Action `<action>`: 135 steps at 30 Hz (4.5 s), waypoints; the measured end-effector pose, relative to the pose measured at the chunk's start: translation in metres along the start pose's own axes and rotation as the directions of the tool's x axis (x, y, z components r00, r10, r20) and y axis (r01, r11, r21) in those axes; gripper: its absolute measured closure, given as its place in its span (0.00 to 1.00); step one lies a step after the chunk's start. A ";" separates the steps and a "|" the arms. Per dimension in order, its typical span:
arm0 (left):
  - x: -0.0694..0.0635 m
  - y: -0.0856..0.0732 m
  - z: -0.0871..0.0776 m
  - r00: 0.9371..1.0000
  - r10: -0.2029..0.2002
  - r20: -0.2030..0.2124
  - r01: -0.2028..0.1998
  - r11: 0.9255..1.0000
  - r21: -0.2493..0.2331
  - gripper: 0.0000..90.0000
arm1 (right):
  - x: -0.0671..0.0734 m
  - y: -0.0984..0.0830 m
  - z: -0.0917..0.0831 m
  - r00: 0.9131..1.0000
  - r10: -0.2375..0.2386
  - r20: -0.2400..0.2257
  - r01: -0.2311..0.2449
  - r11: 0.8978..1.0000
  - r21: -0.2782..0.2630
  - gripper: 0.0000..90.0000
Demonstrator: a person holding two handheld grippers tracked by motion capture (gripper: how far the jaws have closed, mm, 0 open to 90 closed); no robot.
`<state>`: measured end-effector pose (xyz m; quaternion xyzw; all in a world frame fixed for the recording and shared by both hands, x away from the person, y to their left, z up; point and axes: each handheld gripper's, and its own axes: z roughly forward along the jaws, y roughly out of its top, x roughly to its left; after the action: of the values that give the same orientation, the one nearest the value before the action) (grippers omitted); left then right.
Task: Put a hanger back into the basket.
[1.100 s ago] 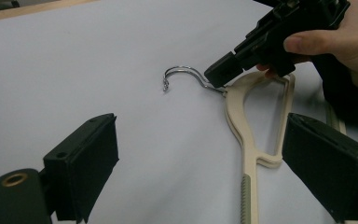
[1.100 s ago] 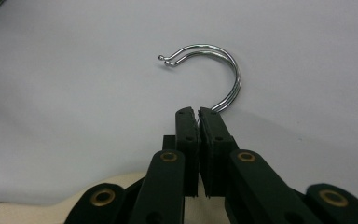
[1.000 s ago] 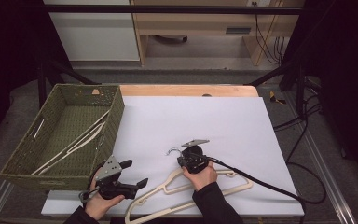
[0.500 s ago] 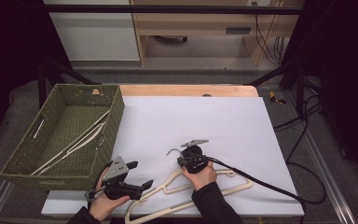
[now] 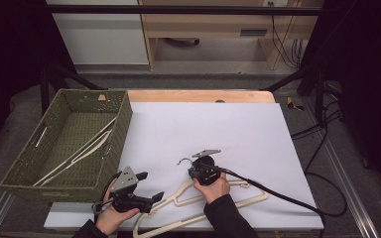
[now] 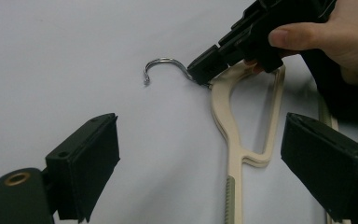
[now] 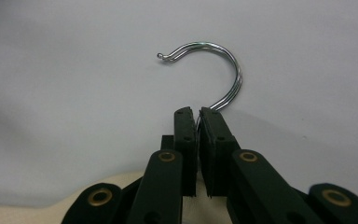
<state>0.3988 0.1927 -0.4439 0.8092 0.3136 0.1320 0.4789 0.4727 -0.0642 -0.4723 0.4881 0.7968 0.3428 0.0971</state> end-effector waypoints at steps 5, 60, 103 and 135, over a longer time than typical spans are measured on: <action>0.000 0.000 0.000 1.000 -0.003 0.000 0.003 1.000 -0.001 0.12 | 0.002 0.002 -0.008 1.000 0.020 -0.008 -0.021 0.999 -0.033 0.98; -0.034 0.042 0.070 0.936 -0.236 0.261 0.181 0.959 0.217 0.90 | 0.005 0.002 -0.091 0.971 -0.206 -0.125 0.159 0.938 -0.309 0.62; 0.032 0.156 -0.102 0.998 0.038 -0.050 -0.039 0.999 -0.031 0.95 | -0.066 -0.015 -0.165 0.989 -0.129 -0.069 0.077 0.860 -0.505 0.21; 0.165 0.123 -0.180 0.960 0.089 -0.267 -0.093 0.996 -0.001 0.95 | -0.065 -0.015 -0.156 0.990 -0.123 -0.064 0.077 0.874 -0.480 0.20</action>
<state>0.4800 0.3788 -0.2613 0.7943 0.3367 0.2638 0.4314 0.4185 -0.1943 -0.3769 0.3911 0.7159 0.5447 0.1945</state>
